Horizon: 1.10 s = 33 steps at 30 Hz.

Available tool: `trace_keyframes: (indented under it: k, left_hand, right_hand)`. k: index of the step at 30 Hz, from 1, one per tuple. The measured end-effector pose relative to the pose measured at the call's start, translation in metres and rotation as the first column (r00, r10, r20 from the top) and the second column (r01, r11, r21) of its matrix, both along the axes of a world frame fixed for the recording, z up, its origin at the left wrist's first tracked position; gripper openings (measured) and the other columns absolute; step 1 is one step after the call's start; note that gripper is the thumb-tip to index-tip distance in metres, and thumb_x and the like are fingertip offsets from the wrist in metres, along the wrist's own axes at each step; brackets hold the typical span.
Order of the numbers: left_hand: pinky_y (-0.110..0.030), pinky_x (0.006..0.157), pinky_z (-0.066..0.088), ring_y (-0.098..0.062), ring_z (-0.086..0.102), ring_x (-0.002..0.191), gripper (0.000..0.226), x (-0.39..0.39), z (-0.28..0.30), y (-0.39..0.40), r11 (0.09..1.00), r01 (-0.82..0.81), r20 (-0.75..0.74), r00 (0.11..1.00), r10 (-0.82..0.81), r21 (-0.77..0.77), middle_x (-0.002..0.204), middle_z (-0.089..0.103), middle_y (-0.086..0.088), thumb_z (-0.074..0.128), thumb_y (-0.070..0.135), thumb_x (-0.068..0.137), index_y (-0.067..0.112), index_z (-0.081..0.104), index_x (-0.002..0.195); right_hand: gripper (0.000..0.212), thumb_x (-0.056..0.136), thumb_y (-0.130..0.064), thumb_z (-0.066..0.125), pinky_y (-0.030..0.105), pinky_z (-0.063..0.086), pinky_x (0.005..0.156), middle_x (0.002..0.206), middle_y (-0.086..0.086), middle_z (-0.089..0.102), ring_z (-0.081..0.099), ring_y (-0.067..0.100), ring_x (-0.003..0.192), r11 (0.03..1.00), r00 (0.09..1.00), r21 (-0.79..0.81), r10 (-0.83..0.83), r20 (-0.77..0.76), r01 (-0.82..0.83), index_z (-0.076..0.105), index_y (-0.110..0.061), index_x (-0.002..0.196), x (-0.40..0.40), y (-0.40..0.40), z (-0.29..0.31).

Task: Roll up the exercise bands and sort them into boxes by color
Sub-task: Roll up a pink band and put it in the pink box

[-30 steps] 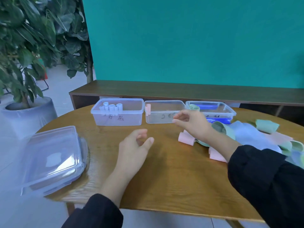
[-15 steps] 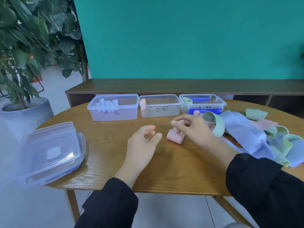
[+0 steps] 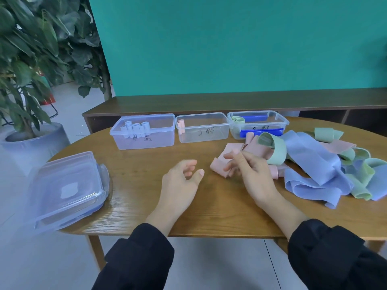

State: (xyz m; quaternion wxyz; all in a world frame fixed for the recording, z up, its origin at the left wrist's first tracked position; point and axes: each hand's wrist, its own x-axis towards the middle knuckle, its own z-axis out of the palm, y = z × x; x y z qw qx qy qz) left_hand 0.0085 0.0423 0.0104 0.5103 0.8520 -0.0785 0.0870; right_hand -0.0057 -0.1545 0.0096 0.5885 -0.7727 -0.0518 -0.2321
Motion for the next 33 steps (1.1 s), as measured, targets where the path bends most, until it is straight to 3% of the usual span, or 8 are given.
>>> trace_keyframes:
  k: [4,6,9,14,21,26,30,33]
  left_hand:
    - [-0.018,0.099,0.042,0.0,0.055,0.118,0.044,-0.003,-0.002,-0.001,0.994,0.053,-0.014,0.999,-0.052,0.096,0.133,0.061,0.017,0.067,0.035,0.096,0.035,0.057,0.139]
    - [-0.02,0.102,0.041,0.001,0.052,0.121,0.048,-0.005,-0.002,-0.003,0.987,0.08,-0.014,0.997,-0.078,0.14,0.137,0.057,0.019,0.066,0.037,0.096,0.036,0.053,0.143]
    - [-0.018,0.099,0.04,0.001,0.053,0.121,0.05,-0.004,-0.004,-0.003,0.988,0.077,-0.008,0.997,-0.076,0.135,0.139,0.057,0.018,0.066,0.037,0.096,0.036,0.052,0.143]
    - [-0.021,0.099,0.043,0.002,0.055,0.118,0.049,-0.002,-0.007,-0.003,0.995,0.07,-0.018,0.997,-0.069,0.066,0.134,0.06,0.018,0.069,0.037,0.094,0.038,0.054,0.141]
    - [-0.021,0.1,0.039,-0.001,0.05,0.126,0.059,-0.001,-0.008,-0.002,0.983,0.149,-0.023,0.989,-0.147,0.109,0.144,0.052,0.019,0.069,0.036,0.094,0.044,0.044,0.147]
    - [-0.029,0.108,0.04,-0.007,0.044,0.135,0.064,0.003,-0.008,-0.004,0.973,0.184,-0.018,0.983,-0.183,0.138,0.149,0.047,0.019,0.066,0.039,0.096,0.044,0.036,0.152]
    - [-0.033,0.114,0.033,-0.008,0.038,0.137,0.062,0.006,-0.008,-0.005,0.955,0.238,-0.022,0.971,-0.238,0.178,0.104,0.053,0.051,0.062,0.036,0.1,0.042,0.032,0.154]
    - [-0.024,0.108,0.037,-0.007,0.048,0.131,0.053,0.011,-0.01,-0.003,0.963,0.212,-0.015,0.977,-0.212,0.166,0.112,0.063,0.031,0.063,0.028,0.099,0.039,0.046,0.148]
  right_hand:
    - [0.035,0.106,-0.042,0.044,0.019,0.041,0.081,0.097,-0.007,0.07,0.06,0.004,0.094,0.974,0.991,-0.204,-0.117,-0.07,0.101,0.072,-0.022,0.101,0.004,-0.005,-0.003]
    - [0.039,0.106,-0.046,0.039,0.018,0.035,0.087,0.114,-0.01,0.064,0.054,0.004,0.107,0.94,0.987,-0.337,-0.106,-0.122,0.059,0.068,-0.023,0.118,0.006,-0.003,-0.005]
    - [0.05,0.105,-0.053,0.035,0.014,0.033,0.092,0.125,-0.013,0.058,0.048,0.001,0.116,0.938,0.979,-0.346,-0.044,-0.202,-0.029,0.059,-0.024,0.136,0.005,-0.001,-0.004]
    - [0.048,0.102,-0.06,0.033,0.012,0.033,0.089,0.096,-0.029,0.066,0.056,-0.005,0.107,0.99,0.972,-0.143,-0.047,-0.228,0.014,0.065,-0.028,0.117,0.006,-0.001,0.0]
    - [0.072,0.1,-0.066,0.02,0.008,0.027,0.088,0.104,-0.02,0.068,0.049,-0.025,0.099,0.987,0.952,-0.125,0.061,-0.299,-0.102,0.077,-0.021,0.095,0.005,-0.001,0.004]
    - [0.078,0.096,-0.069,0.015,0.008,0.027,0.095,0.104,-0.018,0.074,0.056,-0.014,0.108,0.972,0.941,-0.118,0.159,-0.3,-0.202,0.078,-0.023,0.099,0.0,0.002,0.004]
    - [0.07,0.1,-0.063,0.016,0.02,0.032,0.104,0.095,-0.015,0.077,0.062,-0.004,0.11,0.93,0.925,-0.204,0.239,-0.296,-0.305,0.077,-0.028,0.107,-0.007,0.005,0.003]
    - [0.07,0.099,-0.063,0.017,0.026,0.038,0.106,0.091,-0.008,0.078,0.066,0.002,0.105,0.936,0.928,-0.177,0.248,-0.278,-0.304,0.077,-0.028,0.108,-0.008,0.005,0.002]
